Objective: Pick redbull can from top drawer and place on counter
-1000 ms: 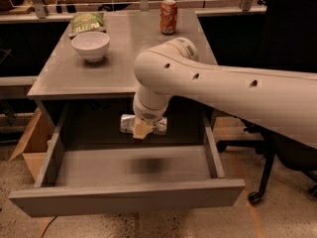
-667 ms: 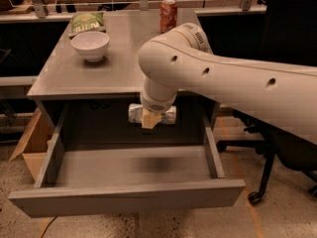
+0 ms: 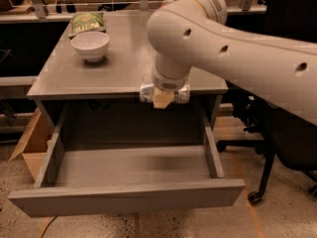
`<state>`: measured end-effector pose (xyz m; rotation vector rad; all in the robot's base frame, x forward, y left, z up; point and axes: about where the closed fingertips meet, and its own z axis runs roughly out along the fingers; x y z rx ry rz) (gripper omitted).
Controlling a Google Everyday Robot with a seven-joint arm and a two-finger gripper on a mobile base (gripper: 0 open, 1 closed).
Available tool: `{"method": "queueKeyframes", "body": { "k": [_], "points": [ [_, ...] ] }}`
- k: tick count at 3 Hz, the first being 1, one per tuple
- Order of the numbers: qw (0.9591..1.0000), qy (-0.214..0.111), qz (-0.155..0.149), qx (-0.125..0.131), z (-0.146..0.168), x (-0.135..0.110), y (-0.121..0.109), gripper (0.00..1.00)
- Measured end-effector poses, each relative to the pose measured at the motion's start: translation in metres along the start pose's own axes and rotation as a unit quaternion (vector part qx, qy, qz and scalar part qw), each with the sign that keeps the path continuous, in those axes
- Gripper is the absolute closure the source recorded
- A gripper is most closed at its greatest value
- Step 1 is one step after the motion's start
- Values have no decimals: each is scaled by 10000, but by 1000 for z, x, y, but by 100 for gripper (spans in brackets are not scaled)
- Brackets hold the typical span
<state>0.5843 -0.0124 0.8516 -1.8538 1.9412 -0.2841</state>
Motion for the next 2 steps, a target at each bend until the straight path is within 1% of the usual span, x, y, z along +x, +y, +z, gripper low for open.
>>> {"method": "queueKeyframes", "body": {
  "k": [1,2],
  "points": [
    [9999,-58,-10,-156,-4,-10,-41,100],
    [9986,-82,100,-518,3,-23,-72,100]
  ]
}}
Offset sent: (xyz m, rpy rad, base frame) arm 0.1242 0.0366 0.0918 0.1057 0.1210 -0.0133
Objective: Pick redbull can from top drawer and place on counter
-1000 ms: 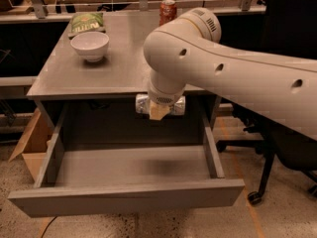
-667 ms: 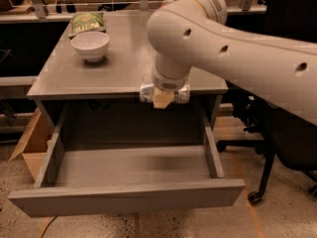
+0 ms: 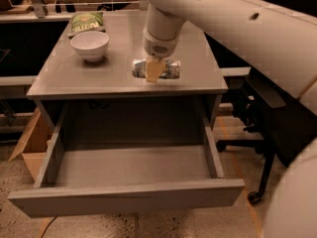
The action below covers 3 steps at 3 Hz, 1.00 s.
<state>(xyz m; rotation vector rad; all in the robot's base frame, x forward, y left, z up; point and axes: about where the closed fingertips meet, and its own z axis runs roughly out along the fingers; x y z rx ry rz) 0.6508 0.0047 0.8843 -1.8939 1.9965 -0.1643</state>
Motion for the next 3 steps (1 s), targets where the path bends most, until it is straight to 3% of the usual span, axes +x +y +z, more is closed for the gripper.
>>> {"method": "queueKeyframes", "body": {
  "k": [1,2,3],
  "points": [
    [9986,144,177,-477,25,-12,-24,100],
    [9962,75,470,-735,47,-21,-59,99],
    [9976,-95,493,-480,31,-27,-75,77]
  ]
}}
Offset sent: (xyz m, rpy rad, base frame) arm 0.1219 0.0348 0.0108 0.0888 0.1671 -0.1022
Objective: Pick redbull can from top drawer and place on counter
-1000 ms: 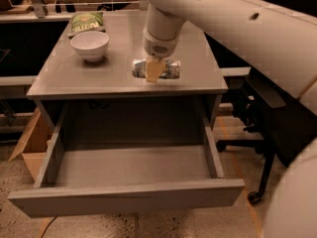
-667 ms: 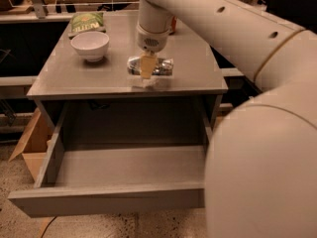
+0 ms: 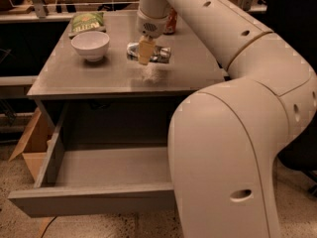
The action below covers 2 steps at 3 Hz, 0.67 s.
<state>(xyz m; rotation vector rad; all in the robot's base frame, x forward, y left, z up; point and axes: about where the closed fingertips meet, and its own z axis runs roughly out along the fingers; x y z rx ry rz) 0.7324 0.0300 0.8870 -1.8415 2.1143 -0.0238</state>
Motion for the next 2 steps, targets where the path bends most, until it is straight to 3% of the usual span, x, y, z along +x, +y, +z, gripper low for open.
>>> {"method": "queueKeyframes", "body": {
  "k": [2],
  "points": [
    [10000,-7,-6,-10,7,-2,-1,31]
  ]
}}
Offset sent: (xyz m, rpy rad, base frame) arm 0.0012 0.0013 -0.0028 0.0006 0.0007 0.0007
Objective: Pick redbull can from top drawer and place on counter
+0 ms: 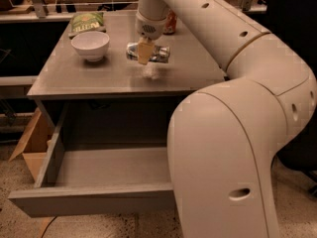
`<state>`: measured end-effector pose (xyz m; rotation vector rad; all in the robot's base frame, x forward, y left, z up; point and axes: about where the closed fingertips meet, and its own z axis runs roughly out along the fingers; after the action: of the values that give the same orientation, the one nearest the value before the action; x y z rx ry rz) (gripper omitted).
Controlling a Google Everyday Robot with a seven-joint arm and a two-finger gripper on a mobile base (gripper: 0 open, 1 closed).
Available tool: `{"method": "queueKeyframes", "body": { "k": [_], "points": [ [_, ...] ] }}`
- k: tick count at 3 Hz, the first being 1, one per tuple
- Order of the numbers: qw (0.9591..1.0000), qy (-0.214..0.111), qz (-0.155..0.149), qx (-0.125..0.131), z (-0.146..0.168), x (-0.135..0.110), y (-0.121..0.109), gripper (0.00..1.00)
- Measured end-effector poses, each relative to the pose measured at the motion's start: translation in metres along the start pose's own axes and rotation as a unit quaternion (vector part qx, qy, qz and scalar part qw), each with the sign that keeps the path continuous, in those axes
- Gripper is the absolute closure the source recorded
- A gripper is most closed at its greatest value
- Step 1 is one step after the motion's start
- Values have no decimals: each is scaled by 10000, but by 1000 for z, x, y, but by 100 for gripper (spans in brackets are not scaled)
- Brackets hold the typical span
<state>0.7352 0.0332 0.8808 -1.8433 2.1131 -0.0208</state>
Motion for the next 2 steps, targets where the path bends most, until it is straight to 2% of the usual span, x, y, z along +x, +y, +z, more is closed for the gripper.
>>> {"method": "queueKeyframes", "body": {
  "k": [1,2],
  "points": [
    [10000,-2,-4,-6,3,-1,0,8],
    [10000,-35,-79,1,-2,-2,-1,0]
  ]
}}
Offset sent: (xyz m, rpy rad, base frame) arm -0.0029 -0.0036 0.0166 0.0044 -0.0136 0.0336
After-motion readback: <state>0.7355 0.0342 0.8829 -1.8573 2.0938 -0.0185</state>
